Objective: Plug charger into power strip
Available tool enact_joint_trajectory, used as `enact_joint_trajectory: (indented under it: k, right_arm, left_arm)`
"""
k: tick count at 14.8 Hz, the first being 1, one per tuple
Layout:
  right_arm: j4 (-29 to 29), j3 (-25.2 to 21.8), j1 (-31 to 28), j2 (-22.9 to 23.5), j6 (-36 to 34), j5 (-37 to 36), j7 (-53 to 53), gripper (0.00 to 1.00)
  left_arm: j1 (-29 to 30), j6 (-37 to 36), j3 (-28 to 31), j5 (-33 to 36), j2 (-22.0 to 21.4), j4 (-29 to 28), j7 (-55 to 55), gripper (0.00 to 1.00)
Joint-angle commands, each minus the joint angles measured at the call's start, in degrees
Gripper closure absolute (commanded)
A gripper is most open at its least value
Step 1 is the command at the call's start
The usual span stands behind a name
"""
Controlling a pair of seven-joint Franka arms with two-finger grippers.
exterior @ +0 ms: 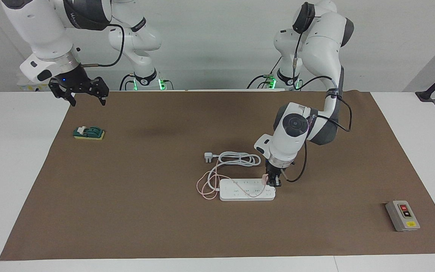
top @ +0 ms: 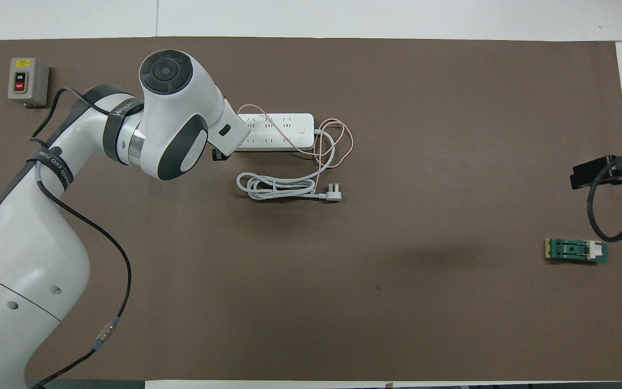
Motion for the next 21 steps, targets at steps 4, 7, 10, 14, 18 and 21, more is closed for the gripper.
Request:
enact_joint_trajectory:
  k: [4,7,10,14,18,21]
  right_arm:
    - [-0.29,0.51,-0.7,-0.56,-0.37,-0.77,-1.19,0.0]
    - [-0.29,0.51,-0.7,-0.56,-0.37,-0.77,-1.19,0.0]
    - [-0.29,0.51,-0.7,-0.56,-0.37,-0.77,-1.19,0.0]
    - [-0.29,0.51,-0.7,-0.56,-0.37,-0.77,-1.19,0.0]
    - [-0.29,0.51,-0.7,-0.56,-0.37,-0.77,-1.19,0.0]
    - [-0.29,0.51,-0.7,-0.56,-0.37,-0.77,-1.19,0.0]
  left_arm:
    - [-0.46,5.14,-0.54,-1.05,3.06,-4.62,-2.89,1.0]
    - [-0.2,4.34,-0.54,-1.05,2.62,-4.44,-2.8,1.0]
    - [0.07,4.34,-0.62,-1.05,2.27,-4.27,-2.89,1.0]
    - [2.25,1.38,-1.84,-2.44,1.57,-3.65,-2.45,0.0]
    - [5.78,-2.69,-5.63,-3.07,0.17,-1.63,-2.8,0.0]
    - [5.78,-2.78,-5.63,-5.34,-1.85,-1.63,-3.24,0.0]
